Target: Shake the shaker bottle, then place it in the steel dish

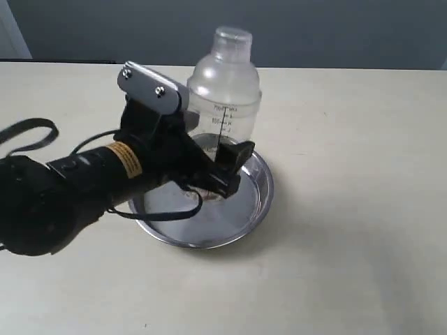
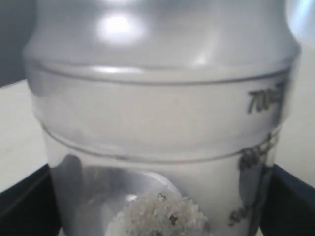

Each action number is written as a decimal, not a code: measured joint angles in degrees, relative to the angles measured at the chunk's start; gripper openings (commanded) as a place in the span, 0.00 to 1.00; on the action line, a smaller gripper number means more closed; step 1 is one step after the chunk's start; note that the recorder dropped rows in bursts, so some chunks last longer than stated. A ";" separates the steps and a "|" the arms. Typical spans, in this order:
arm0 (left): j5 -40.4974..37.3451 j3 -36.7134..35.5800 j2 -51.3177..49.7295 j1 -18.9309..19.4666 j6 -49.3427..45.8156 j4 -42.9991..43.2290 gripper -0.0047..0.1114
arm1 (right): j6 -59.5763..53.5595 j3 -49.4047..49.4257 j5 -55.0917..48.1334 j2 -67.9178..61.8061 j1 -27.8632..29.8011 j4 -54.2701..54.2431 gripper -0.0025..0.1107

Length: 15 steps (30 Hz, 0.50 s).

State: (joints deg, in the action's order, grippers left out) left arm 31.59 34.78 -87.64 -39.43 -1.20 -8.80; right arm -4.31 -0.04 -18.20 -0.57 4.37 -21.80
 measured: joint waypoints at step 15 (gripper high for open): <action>5.77 -1.79 0.75 -0.51 2.36 3.00 0.04 | 0.00 0.00 0.00 0.00 0.00 0.00 0.02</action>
State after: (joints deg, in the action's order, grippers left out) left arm 37.36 32.98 -86.89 -39.94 1.15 -5.79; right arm -4.31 -0.04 -18.20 -0.57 4.37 -21.80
